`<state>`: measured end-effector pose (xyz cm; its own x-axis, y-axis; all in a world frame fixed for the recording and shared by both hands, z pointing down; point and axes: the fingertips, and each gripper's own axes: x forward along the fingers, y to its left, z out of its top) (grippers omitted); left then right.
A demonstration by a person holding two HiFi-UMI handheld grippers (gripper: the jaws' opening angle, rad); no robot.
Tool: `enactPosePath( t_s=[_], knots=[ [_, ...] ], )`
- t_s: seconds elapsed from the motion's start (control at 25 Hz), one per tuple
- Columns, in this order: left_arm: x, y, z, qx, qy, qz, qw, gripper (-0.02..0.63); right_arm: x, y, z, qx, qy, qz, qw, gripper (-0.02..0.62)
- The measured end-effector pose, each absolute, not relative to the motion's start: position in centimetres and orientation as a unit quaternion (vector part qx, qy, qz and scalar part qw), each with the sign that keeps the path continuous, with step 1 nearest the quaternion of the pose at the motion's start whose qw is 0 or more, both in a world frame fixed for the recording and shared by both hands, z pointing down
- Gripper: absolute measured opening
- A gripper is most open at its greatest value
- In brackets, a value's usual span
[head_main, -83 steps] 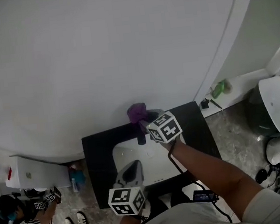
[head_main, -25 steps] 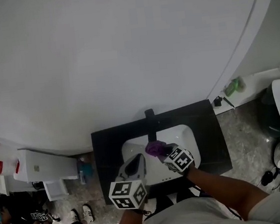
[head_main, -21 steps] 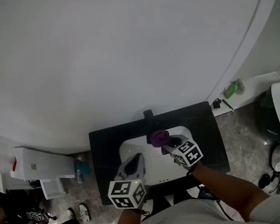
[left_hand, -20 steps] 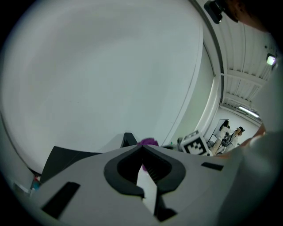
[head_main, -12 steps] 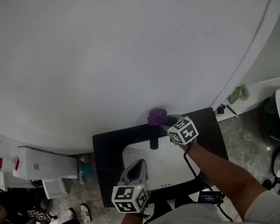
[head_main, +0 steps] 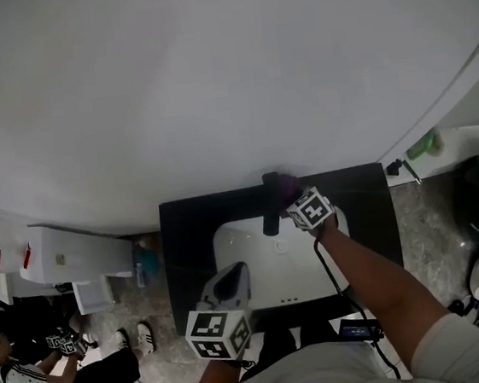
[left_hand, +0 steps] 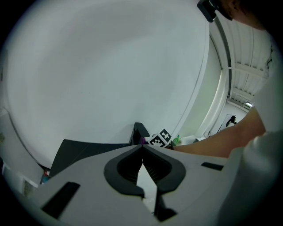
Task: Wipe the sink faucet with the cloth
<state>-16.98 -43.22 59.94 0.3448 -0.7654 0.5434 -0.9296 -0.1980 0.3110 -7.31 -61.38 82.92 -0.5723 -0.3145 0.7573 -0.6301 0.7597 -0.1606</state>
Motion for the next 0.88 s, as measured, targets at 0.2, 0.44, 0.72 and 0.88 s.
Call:
enactPosePath(
  t_s=[0.2, 0.44, 0.72, 0.88],
  knots=[
    [-16.0, -43.2, 58.6, 0.772, -0.548, 0.128, 0.294, 0.008, -5.6, -60.5, 79.1, 0.3, -0.865, 0.211, 0.342, 0.094],
    [-14.1, -43.2, 52.7, 0.801, -0.534, 0.103, 0.251, 0.008, -3.6, -54.3, 62.1, 0.313, -0.91, 0.176, 0.21, 0.095],
    [-11.3, -40.3, 43.2, 0.846, -0.497, 0.06, 0.186, 0.008, -2.5, -43.8, 43.0, 0.264, -0.952, 0.122, 0.1, 0.098],
    [-10.5, -38.3, 40.0, 0.858, -0.489, 0.047, 0.15, 0.008, -2.4, -39.3, 38.5, 0.255, -0.959, 0.108, 0.063, 0.098]
  ],
)
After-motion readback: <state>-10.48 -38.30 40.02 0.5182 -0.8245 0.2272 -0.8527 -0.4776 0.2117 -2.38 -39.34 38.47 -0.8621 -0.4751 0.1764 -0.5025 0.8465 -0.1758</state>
